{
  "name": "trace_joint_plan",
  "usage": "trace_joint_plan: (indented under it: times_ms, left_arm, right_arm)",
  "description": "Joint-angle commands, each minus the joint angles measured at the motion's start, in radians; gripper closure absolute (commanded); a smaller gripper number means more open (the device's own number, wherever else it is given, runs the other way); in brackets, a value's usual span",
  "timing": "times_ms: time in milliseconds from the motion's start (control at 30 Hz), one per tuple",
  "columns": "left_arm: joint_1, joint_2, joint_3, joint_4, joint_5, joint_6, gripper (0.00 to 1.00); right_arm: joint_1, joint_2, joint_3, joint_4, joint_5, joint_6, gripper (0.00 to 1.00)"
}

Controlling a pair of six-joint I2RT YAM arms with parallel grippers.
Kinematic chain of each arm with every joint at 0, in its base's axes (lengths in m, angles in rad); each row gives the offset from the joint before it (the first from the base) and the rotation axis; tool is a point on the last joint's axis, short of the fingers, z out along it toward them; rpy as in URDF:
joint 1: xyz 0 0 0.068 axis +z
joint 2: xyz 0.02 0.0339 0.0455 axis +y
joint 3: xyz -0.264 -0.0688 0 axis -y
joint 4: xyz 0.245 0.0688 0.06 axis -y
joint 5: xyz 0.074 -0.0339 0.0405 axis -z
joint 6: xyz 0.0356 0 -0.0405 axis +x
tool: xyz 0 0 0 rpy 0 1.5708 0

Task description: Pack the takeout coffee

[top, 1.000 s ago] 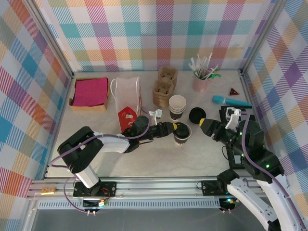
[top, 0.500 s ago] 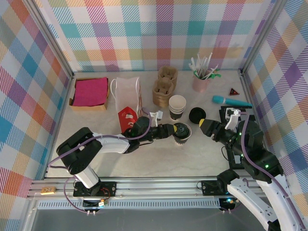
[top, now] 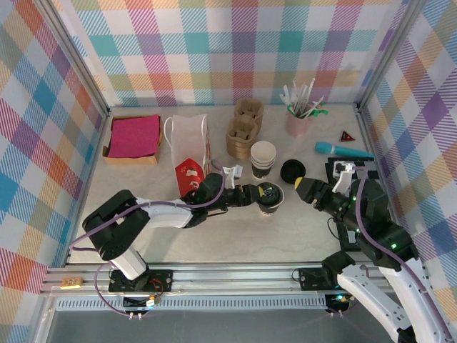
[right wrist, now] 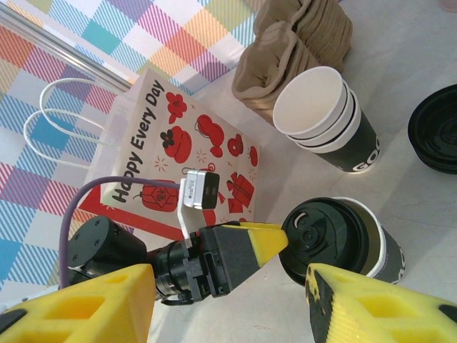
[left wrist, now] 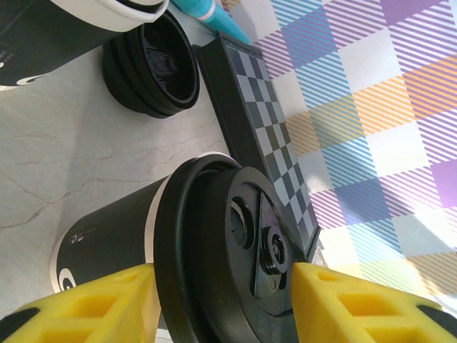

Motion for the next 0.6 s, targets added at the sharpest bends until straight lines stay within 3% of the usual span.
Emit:
trace_joint_plan:
  times_ms: [0, 567]
  left_arm:
    - [-0.019, -0.033, 0.035, -0.03, -0.019, 0.038, 0.48]
    - [-0.035, -0.044, 0.095, -0.137, -0.062, 0.085, 0.42]
  right_arm:
    - [-0.004, -0.009, -0.01, 0.036, -0.008, 0.006, 0.41]
    - [-0.004, -0.003, -0.014, 0.047, -0.014, 0.011, 0.42]
